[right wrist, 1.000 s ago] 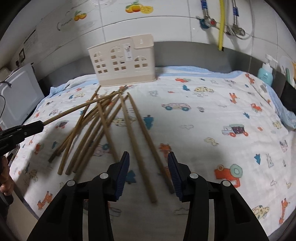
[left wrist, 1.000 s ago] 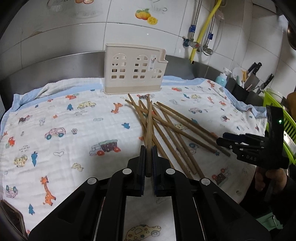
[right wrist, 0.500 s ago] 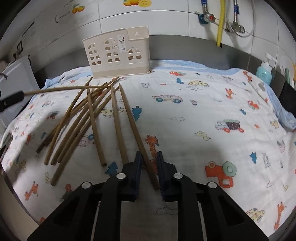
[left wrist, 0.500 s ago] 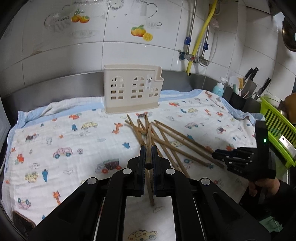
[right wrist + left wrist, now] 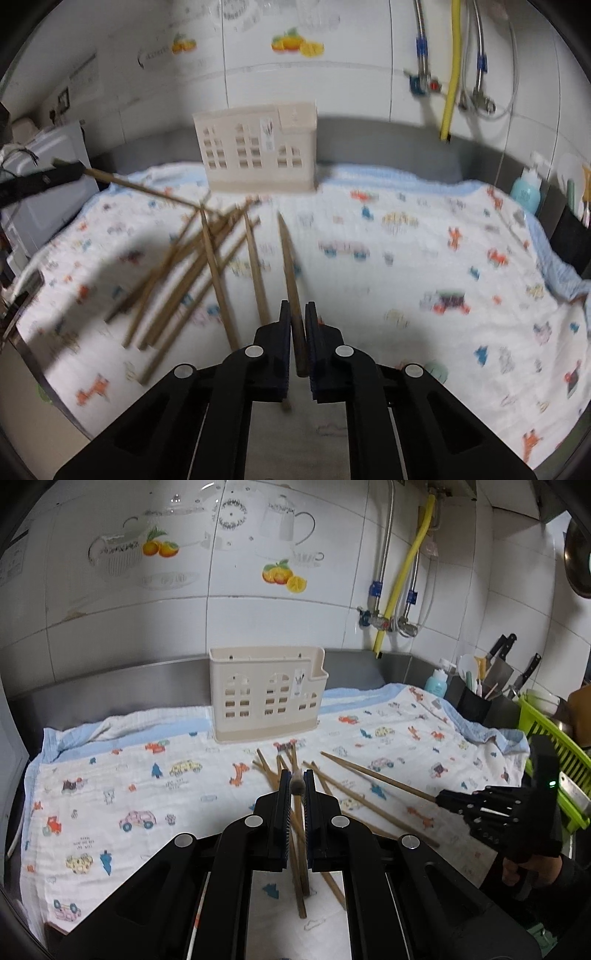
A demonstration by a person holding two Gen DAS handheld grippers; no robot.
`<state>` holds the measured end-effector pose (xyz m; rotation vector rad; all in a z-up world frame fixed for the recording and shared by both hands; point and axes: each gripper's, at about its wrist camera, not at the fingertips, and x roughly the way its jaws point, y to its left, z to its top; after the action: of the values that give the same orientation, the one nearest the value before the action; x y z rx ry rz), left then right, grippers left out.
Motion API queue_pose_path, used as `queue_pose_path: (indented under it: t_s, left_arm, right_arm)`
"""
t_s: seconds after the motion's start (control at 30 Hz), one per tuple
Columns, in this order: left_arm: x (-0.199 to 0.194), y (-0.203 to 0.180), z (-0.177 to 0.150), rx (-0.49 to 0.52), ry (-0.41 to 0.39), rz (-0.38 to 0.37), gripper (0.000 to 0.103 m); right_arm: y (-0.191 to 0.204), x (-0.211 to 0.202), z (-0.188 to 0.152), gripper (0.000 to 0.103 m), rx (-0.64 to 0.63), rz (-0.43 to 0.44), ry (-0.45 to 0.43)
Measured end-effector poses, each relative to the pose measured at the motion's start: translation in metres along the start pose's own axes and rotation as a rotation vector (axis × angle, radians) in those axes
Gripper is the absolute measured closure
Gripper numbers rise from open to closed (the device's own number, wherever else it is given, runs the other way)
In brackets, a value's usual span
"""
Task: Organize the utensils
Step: 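Lift the chopstick upright with the left gripper above the pile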
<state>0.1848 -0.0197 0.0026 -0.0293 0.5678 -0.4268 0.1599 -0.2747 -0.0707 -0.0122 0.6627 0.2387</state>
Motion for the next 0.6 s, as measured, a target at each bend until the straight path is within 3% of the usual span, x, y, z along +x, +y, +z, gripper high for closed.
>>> queue_pose_path:
  t_s: [0.3,0.6]
  left_arm:
    - [-0.003,-0.005,0.022,0.013,-0.037,0.009,0.098]
    - [-0.002,-0.006,0.047,0.003,-0.071,0.005,0.098]
  right_arm:
    - [0.004,-0.023,0.055,0.097,-0.048,0.037,-0.12]
    - [-0.001,-0.026,0.095,0.097,-0.06,0.058,-0.155]
